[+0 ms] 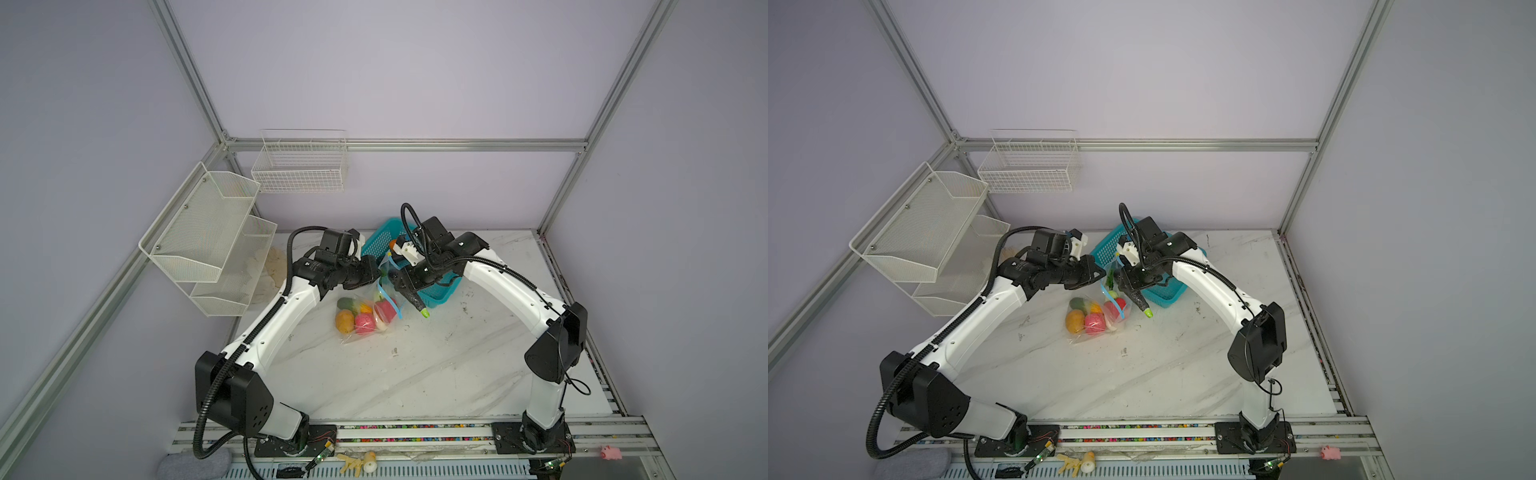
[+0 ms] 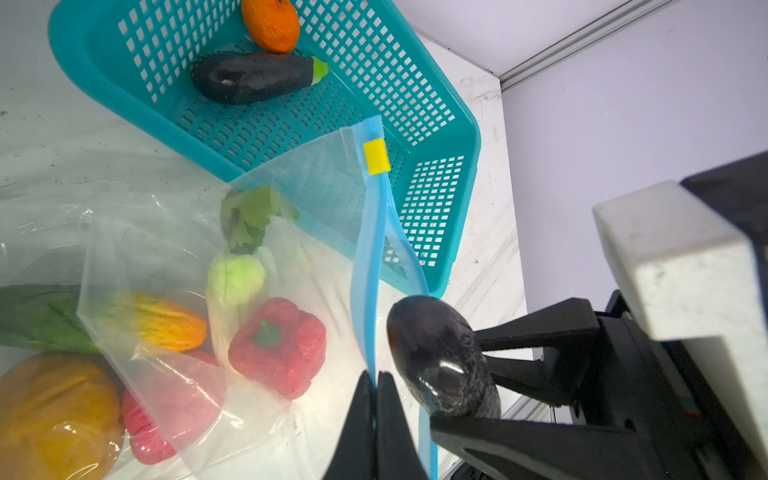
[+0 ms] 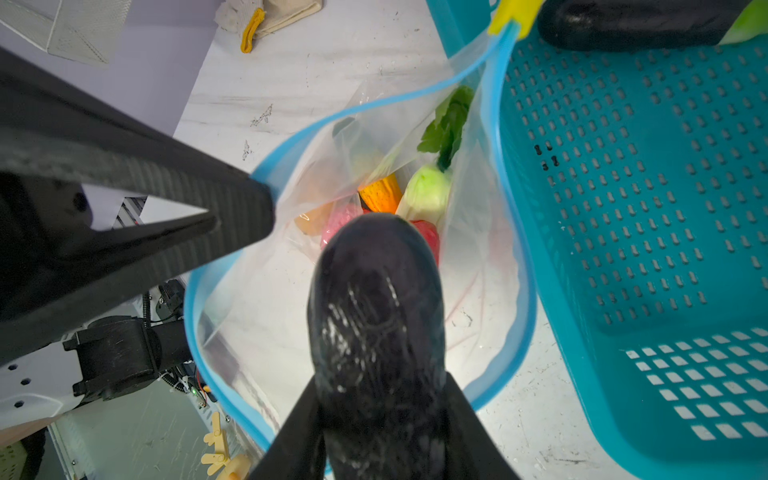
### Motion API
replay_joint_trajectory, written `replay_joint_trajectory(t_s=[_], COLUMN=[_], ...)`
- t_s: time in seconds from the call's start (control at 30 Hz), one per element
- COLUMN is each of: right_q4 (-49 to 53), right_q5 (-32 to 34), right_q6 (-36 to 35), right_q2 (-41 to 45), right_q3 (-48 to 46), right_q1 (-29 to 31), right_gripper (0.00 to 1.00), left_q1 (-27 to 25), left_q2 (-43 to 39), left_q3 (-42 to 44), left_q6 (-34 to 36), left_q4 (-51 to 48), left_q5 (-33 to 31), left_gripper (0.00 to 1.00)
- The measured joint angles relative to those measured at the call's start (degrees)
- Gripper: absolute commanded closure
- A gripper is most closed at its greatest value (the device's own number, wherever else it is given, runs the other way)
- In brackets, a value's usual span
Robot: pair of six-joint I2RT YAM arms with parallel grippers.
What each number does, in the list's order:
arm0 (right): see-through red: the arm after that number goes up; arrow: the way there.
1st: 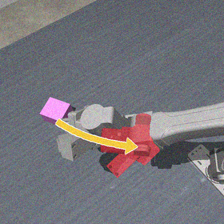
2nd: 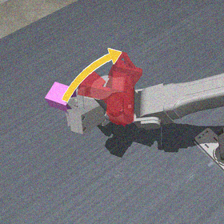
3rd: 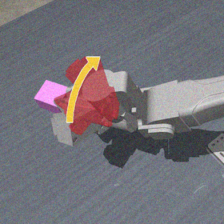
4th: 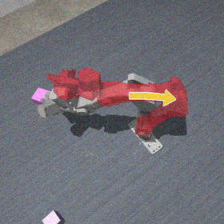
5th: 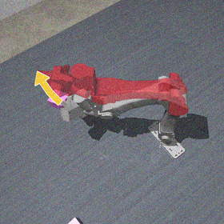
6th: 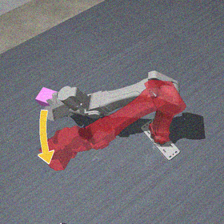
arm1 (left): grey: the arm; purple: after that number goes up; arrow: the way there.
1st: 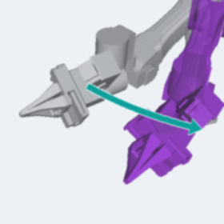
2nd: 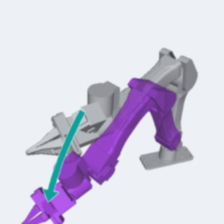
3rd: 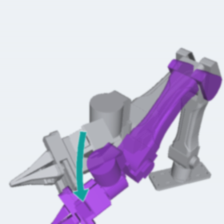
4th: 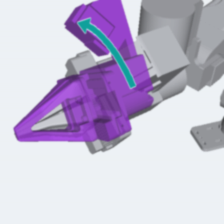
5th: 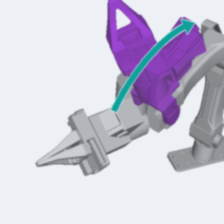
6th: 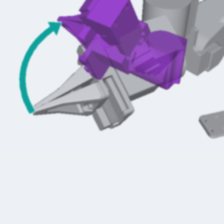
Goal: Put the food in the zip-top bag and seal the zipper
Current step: 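Lower the eggplant into the bag and open the right gripper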
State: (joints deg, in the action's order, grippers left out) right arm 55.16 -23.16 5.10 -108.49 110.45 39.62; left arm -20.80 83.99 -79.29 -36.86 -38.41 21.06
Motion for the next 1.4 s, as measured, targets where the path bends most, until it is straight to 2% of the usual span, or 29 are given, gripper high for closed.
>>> replay_joint_trajectory(t_s=[0.47, 0.8, 1.4], right_q4=[0.31, 1.77, 2.08], right_q5=[-0.85, -1.05, 2.14], right_q6=[-0.39, -0.33, 0.44], right_q2=[-4.92, -8.31, -8.28], right_q3=[2.58, 4.85, 9.46], right_q1=[1.25, 1.88, 1.86], right_gripper=[0.60, 0.51, 0.52], left_q1=[-0.31, -0.35, -0.35], left_q2=[0.00, 0.00, 0.00], left_q3=[0.00, 0.00, 0.00], left_q6=[-0.07, -0.55, -0.59], left_q4=[0.22, 0.68, 1.09], left_q5=[0.00, 0.00, -0.04], left_gripper=[1.00, 1.00, 1.00])
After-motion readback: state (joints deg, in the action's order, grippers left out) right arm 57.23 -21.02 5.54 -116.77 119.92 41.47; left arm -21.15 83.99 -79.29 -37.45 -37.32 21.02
